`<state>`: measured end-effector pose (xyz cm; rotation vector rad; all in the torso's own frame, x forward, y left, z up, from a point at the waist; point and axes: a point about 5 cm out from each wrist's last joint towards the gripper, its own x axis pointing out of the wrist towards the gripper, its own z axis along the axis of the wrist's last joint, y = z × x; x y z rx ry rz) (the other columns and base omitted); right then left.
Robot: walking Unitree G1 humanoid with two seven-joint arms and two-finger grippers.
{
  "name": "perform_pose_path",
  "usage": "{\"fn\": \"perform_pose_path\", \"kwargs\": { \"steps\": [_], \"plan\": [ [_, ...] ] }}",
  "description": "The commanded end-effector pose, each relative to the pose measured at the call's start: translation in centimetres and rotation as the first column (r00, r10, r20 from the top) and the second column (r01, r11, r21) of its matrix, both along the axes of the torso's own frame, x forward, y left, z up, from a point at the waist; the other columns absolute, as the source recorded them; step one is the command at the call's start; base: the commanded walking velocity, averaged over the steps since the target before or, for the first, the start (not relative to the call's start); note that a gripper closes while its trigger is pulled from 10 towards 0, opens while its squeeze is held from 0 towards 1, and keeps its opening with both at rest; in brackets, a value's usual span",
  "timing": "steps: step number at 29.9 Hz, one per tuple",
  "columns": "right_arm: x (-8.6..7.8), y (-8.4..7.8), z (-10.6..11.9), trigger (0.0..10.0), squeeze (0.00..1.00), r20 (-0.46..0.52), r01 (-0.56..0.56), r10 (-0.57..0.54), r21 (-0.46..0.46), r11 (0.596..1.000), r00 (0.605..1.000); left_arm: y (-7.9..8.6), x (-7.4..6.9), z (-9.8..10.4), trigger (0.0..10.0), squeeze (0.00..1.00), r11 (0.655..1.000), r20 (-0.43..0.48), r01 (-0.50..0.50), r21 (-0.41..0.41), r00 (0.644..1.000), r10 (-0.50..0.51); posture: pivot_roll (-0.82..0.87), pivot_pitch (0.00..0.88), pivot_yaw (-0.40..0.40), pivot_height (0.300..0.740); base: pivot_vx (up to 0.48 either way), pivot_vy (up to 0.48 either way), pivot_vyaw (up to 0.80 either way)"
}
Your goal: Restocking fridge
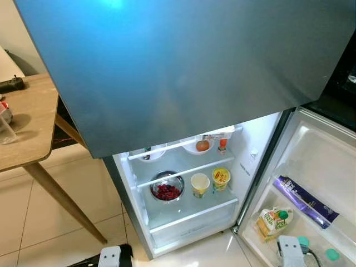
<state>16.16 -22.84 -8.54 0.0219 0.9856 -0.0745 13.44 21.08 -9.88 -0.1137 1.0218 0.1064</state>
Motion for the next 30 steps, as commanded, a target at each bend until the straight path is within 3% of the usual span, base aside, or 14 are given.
{"fn": "perform_pose_path", "kwargs": {
  "steps": [1,30],
  "plan": [
    [-0.4,0.0,-0.2,10.0,0.00,-0.016,0.002,-0.002,-0.004,1.000,1.000,0.7,-0.2,0.0,10.0,0.00,1.000,-0.018,0.004,0.017,1.000,-0.004,-0.07,0.000,-0.008,0.740,0.000,0.000,0.00],
    [0.1,0.6,-0.1,10.0,0.00,-0.018,-0.034,0.035,0.015,0.999,0.999,-0.5,-0.6,-0.3,10.0,0.00,0.995,-0.051,0.097,0.016,0.994,-0.096,-0.06,0.000,-0.011,0.740,0.000,0.000,0.00]
  ]
}}
